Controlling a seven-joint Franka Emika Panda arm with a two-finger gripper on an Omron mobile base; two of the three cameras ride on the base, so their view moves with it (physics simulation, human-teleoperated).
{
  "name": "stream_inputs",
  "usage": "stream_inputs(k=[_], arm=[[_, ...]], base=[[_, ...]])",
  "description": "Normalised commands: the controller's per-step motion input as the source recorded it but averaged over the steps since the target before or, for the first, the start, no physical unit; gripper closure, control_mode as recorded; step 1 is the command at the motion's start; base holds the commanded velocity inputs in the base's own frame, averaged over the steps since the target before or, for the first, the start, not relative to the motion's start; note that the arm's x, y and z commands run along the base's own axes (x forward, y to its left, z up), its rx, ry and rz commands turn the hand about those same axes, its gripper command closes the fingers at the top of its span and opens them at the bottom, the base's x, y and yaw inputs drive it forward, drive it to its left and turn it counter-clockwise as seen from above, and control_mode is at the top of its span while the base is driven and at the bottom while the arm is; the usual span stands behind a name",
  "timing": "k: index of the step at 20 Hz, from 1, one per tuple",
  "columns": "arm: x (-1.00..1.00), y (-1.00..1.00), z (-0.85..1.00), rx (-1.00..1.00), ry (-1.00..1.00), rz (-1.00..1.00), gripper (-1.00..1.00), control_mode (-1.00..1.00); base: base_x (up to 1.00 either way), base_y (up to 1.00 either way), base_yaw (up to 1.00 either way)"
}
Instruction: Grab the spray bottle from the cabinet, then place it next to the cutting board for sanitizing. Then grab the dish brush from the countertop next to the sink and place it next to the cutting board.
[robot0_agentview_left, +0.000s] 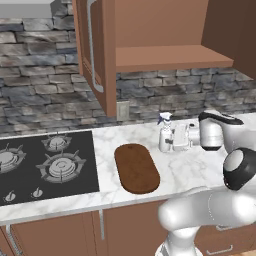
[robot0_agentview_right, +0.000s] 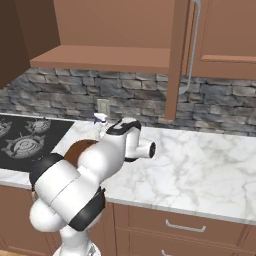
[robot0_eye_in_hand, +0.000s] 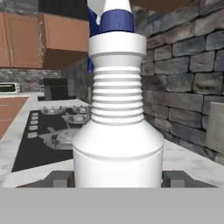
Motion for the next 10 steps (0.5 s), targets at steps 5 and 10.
stream_inputs(k=[5,10], arm=[[0.35,0.0,-0.2,0.0,0.04,0.0,1.0,-1.0],[0.11,-0.01,-0.34,0.0,0.0,0.01,1.0,-1.0]], base=[[0.0,0.0,0.0],[0.0,0.0,0.0]])
